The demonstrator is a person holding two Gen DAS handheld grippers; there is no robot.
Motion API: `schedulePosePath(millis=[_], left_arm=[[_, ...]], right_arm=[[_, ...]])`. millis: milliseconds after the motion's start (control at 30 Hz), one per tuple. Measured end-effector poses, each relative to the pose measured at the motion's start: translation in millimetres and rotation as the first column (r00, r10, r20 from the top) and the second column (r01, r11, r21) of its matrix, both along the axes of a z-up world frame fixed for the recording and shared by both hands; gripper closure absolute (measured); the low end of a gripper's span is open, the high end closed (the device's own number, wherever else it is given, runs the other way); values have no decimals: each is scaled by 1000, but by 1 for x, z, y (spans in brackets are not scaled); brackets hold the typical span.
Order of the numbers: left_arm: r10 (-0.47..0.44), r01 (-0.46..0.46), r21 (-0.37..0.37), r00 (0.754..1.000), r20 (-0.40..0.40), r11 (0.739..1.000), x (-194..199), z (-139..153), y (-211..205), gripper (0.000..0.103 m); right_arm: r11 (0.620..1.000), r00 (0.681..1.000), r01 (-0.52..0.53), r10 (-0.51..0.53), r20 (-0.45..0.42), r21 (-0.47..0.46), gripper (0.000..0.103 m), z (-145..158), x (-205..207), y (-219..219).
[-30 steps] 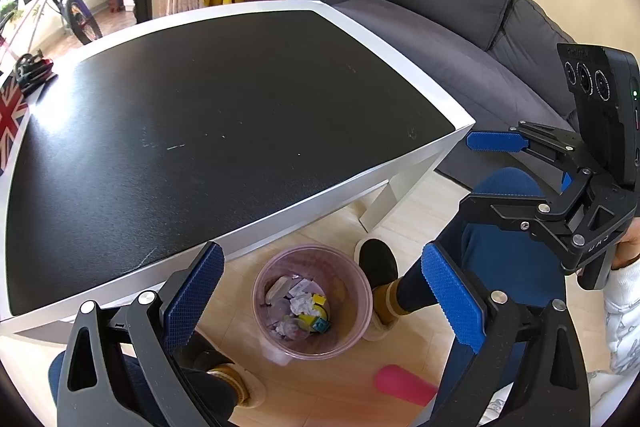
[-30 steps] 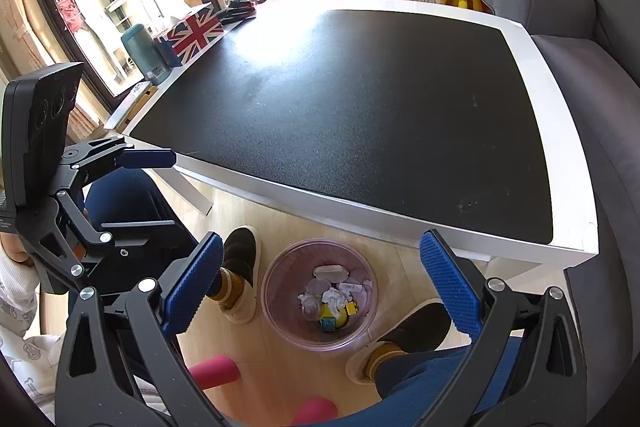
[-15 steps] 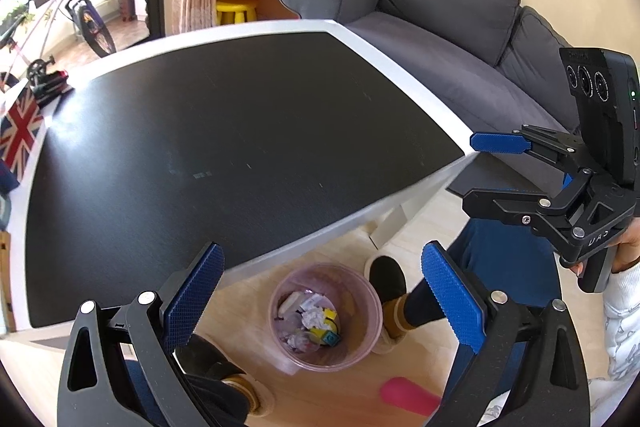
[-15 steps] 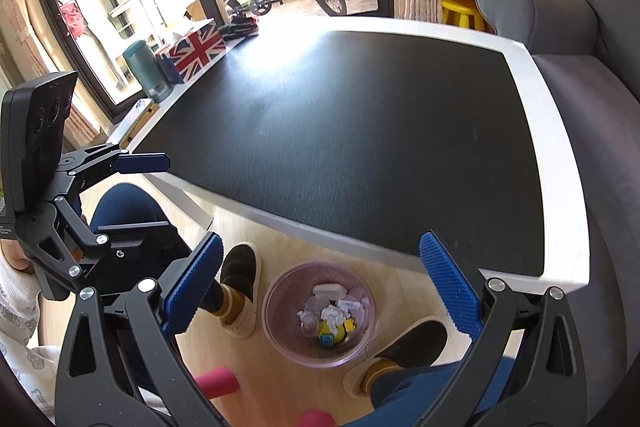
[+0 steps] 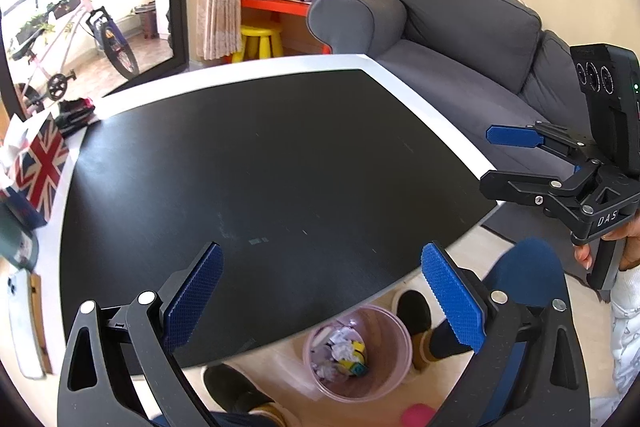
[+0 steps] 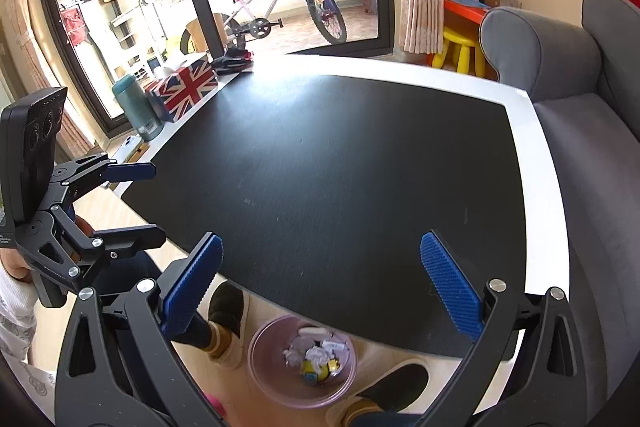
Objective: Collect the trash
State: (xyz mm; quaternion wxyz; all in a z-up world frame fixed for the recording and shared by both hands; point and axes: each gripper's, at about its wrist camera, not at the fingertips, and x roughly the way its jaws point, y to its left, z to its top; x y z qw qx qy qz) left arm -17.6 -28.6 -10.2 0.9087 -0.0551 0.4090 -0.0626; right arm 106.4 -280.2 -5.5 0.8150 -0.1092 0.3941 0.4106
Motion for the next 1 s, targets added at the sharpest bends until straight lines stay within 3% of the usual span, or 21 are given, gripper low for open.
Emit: schedulePosePath(millis=[600,800,1000], left_arm=[[2,-2,-39,1000,-5,999,39,7,27,6],[20,-20,-29,1000,-11,999,41,6,29,6],[55,-54,28,998,-9,998,43,7,28,6]], right_arm=[[1000,1000,-19,19,10,-6,5,4,28,29],[1000,1000,-23,23,7,-10,5,2,30,33],[1000,1000,-22,22,9,-10,5,1,30,33]])
